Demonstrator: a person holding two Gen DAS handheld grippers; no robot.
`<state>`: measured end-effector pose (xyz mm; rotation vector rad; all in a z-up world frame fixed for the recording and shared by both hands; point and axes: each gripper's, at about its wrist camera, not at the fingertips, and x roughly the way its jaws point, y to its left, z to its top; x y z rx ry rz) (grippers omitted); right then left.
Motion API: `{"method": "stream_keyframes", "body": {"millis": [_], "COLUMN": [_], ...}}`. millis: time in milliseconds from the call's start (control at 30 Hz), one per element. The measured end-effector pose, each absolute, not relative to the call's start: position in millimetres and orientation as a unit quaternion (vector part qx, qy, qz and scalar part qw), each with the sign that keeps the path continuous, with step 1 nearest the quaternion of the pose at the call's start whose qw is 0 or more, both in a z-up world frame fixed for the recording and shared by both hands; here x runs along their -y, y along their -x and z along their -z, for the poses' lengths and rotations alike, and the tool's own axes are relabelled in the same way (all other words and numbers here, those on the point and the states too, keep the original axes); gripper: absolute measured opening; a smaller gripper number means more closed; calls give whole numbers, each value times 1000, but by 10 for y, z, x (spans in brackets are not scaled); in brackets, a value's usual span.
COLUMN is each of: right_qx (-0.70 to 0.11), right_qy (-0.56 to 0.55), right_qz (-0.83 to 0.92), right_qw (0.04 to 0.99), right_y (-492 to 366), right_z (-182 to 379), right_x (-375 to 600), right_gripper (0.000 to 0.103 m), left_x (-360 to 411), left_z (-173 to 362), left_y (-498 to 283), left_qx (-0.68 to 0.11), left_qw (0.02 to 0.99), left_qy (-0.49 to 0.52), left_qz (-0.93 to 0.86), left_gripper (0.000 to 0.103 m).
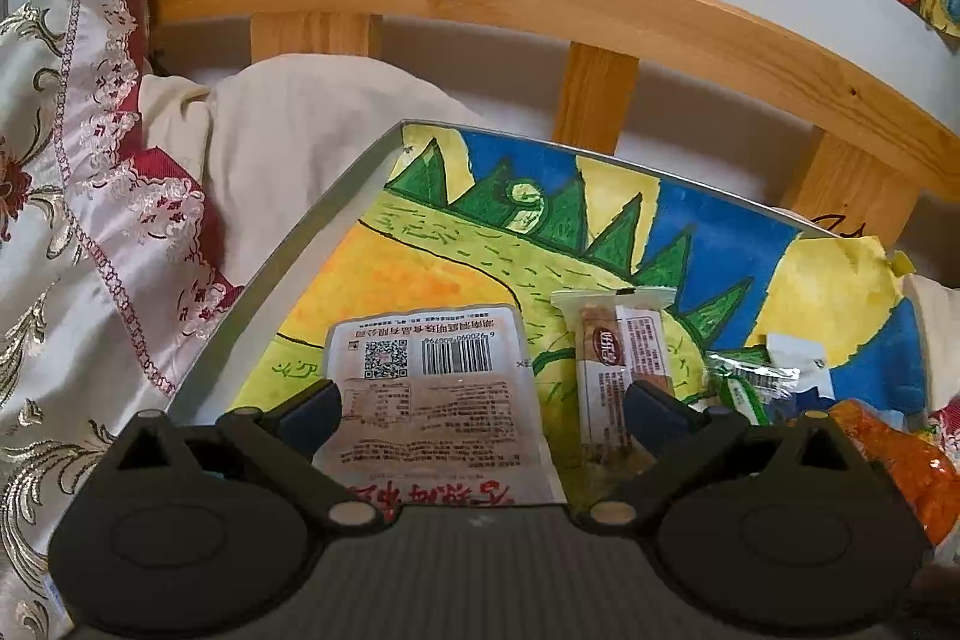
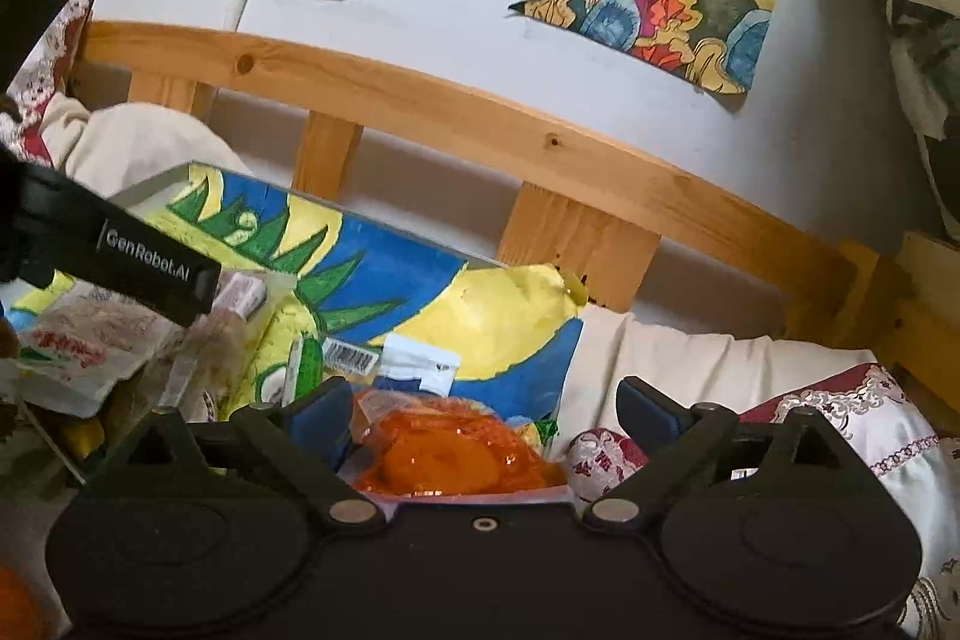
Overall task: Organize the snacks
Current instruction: 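Lower both packets into the tray and open both grippers, then lift both grippers away from the tray toward the clear bag and orange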
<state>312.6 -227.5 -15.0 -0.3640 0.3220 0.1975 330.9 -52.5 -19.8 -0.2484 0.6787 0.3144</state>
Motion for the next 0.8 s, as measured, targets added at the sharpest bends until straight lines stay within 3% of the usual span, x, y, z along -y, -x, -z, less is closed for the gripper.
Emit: {"method": "stream_keyframes", "body": {"millis": [100, 800], "right_qx": [-147, -86], "right_qy": [170, 75], "right_qz": [-97, -100], "right_qw": [970, 988], "right_y": [-3076, -2303], "right_z": [84, -495], "right_x": [2289, 2448], "right_gripper": [100, 102], "left_x": [524, 372], "left_z": [148, -478], "left_y": [-3246, -2138], "left_qx": [-322, -248], "left_qw": [926, 949], "left_qy": [123, 118], "left_qz": [-152, -158], "left_gripper": [102, 102]}}
